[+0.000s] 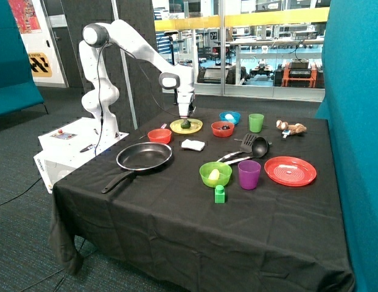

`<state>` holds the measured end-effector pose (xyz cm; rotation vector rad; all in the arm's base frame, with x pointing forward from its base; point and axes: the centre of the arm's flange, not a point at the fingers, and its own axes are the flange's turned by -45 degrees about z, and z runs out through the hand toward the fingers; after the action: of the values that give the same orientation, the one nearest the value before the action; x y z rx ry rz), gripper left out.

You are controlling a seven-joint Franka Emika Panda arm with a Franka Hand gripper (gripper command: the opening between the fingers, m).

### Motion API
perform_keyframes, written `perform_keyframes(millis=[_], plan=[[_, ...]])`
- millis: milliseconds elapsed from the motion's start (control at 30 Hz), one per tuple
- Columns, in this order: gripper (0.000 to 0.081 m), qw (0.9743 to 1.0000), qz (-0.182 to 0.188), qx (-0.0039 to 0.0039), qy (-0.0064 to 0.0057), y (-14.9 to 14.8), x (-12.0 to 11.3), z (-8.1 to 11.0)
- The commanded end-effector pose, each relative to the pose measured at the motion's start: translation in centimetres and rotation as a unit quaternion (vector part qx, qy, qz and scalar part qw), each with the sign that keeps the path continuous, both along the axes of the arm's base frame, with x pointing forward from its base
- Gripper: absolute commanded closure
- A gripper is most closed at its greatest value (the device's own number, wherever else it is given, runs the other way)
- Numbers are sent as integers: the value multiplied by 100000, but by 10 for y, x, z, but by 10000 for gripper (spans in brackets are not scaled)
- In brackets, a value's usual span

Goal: Cook the capsicum and place it on a plate

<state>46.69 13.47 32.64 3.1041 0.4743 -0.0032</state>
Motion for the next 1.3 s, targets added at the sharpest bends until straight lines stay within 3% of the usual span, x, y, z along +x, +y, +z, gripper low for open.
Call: perform_keyframes(millis=[0, 267, 500, 667, 1267], plan=[[60, 99971, -2401, 83, -91, -16, -1, 19], [69, 99884, -4806, 81, -93, -27, -3, 36], [81, 99568, -9279, 77, -97, -42, -7, 54], [89, 99476, -10227, 76, -98, -48, -11, 60], [102, 99202, -12607, 73, -99, -65, -24, 54]])
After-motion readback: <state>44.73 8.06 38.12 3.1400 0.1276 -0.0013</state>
